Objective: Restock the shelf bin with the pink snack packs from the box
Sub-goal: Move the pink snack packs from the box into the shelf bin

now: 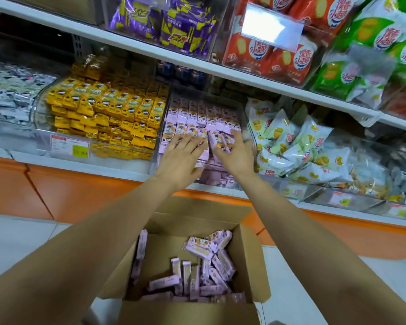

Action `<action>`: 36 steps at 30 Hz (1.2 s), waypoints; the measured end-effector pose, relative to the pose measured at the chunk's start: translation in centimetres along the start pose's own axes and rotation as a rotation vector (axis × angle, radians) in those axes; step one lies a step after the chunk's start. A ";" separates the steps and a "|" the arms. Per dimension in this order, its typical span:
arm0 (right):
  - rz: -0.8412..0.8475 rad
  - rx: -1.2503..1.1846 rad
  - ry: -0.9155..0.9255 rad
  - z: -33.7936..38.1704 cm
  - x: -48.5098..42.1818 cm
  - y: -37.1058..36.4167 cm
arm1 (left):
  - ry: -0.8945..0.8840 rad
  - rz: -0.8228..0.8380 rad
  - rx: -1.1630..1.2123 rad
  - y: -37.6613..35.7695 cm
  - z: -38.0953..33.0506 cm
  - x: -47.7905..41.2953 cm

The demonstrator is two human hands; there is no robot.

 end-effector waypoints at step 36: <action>0.982 0.278 -0.193 -24.2 19.9 -27.4 | 0.351 0.261 0.296 -20.8 -2.9 25.0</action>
Point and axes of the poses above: each hand's wrist, its own x-axis away from the middle knuckle, its own y-axis out of the back of the hand, z = x × y, the point moved 3 cm from there along -x, towards the middle knuckle, and after that the axes turned 7 degrees about -y, right-handed, at the moved point
